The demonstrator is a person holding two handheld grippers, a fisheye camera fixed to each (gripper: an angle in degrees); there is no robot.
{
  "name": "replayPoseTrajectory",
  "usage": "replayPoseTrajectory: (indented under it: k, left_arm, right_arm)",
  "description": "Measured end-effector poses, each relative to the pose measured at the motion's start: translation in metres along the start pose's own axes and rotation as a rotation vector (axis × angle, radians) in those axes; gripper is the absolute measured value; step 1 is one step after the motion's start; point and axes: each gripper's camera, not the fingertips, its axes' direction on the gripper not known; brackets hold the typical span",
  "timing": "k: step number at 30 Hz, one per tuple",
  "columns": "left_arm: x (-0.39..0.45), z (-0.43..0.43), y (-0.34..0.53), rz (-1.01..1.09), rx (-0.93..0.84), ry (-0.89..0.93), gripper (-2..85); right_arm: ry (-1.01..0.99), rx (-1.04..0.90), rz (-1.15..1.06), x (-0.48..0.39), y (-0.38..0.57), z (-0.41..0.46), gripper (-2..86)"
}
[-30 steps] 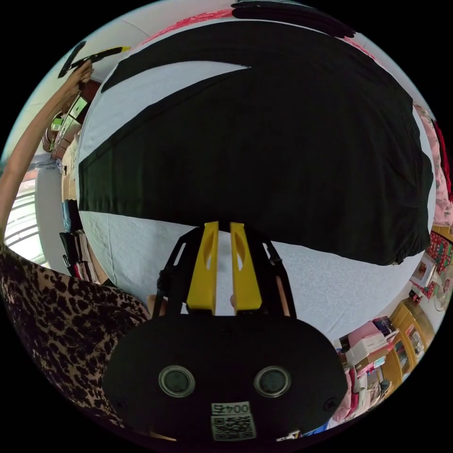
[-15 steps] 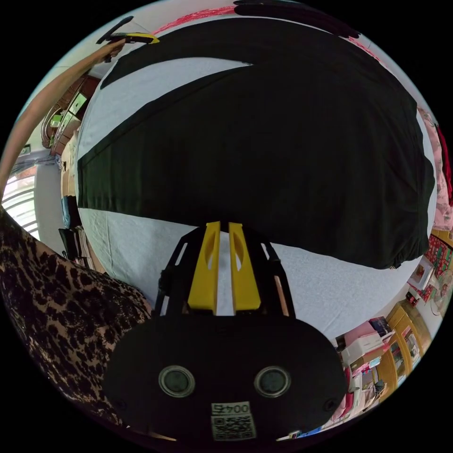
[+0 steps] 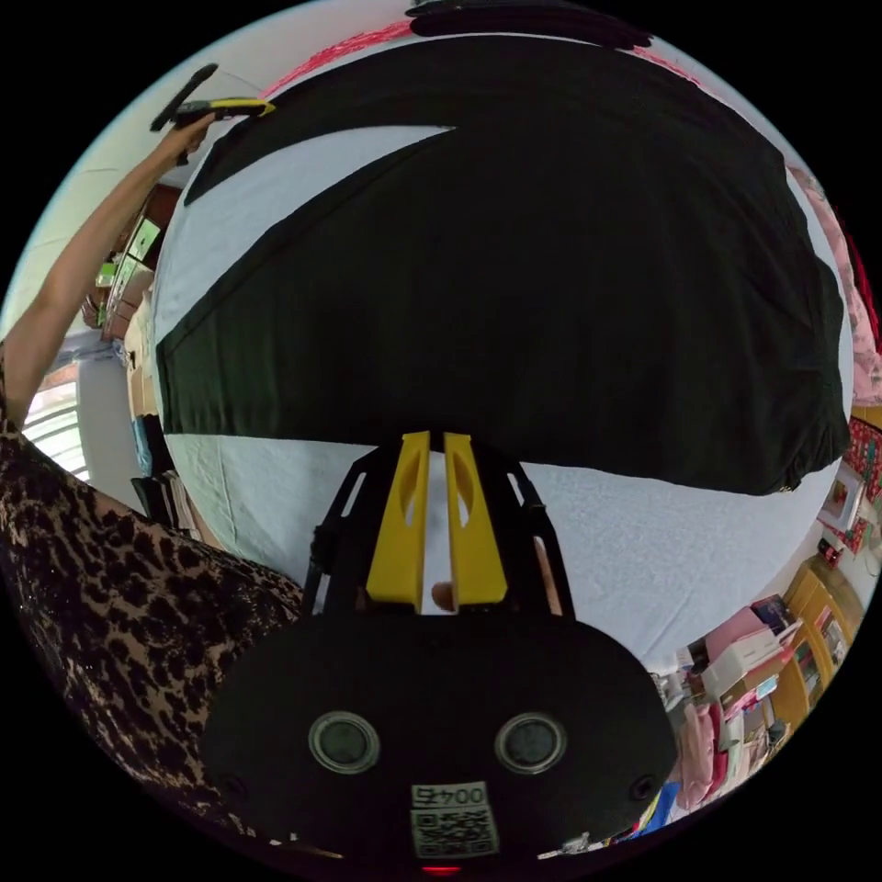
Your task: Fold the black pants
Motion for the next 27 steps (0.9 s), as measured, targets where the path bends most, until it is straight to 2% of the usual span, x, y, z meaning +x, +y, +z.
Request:
replayPoseTrajectory:
  k: [4, 6, 9, 13, 16, 21, 27]
  left_arm:
    - [0.025, 0.002, 0.026, -0.107, 0.136, -0.101, 2.3]
    - [0.027, 0.003, 0.036, -0.157, 0.186, -0.095, 2.1]
    - [0.024, 0.006, 0.056, -0.255, 0.274, -0.026, 2.0]
    - [0.026, 0.01, 0.08, -0.35, 0.358, 0.031, 2.1]
    - [0.037, 0.01, 0.086, -0.336, 0.353, 0.001, 2.1]
    - [0.048, 0.009, 0.1, -0.338, 0.353, 0.001, 2.0]
    - [0.064, 0.007, 0.118, -0.337, 0.351, -0.005, 1.9]
  right_arm:
    - [-0.151, -0.019, -0.061, 0.007, 0.0, -0.023, 0.5]
    - [-0.199, 0.191, -0.117, 0.014, -0.001, -0.067, 2.2]
    - [-0.083, 0.421, -0.193, 0.027, -0.022, -0.135, 8.4]
    - [0.131, 0.565, -0.351, 0.04, -0.074, -0.197, 15.2]
    - [0.186, 0.497, -0.417, 0.054, -0.135, -0.23, 15.8]
    - [0.378, 0.246, -0.528, 0.053, -0.222, -0.252, 16.2]
    - [0.506, 0.067, -0.595, 0.034, -0.273, -0.263, 16.1]
